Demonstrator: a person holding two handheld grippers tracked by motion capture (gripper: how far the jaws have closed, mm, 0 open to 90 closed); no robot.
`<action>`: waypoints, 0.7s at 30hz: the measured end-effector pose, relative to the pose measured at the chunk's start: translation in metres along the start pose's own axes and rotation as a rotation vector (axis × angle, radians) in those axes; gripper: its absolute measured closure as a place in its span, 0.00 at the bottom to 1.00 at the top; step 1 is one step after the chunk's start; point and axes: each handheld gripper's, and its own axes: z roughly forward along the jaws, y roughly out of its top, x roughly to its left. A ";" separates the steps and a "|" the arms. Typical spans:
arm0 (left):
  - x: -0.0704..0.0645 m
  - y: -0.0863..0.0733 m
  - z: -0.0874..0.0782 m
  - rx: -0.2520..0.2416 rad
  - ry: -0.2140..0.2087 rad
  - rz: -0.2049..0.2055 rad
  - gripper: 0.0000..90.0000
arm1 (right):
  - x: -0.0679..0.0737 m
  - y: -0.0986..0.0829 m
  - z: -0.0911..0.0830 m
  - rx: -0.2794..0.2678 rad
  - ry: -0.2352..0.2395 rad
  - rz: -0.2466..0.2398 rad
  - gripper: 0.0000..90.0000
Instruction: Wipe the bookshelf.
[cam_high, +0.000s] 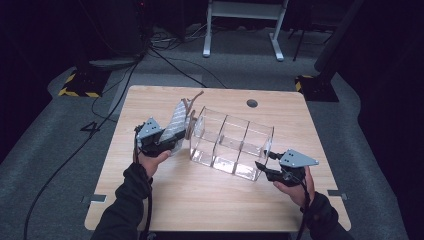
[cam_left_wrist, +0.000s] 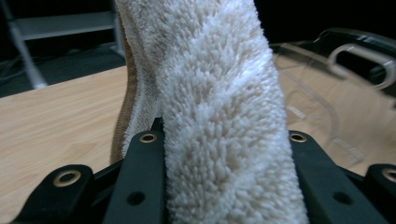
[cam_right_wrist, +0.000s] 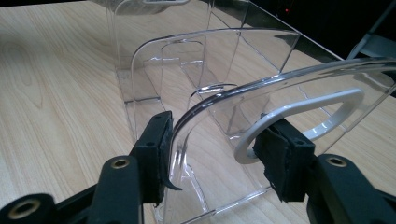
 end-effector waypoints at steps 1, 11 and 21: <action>-0.001 0.001 0.001 0.015 0.017 0.004 0.74 | 0.000 0.000 0.000 -0.002 0.003 -0.001 0.54; 0.001 -0.005 0.032 0.140 0.031 -0.008 0.74 | 0.001 0.000 -0.001 0.005 0.006 -0.010 0.62; -0.006 -0.029 0.020 0.328 0.068 0.064 0.73 | 0.004 0.000 0.000 0.001 -0.017 0.001 0.61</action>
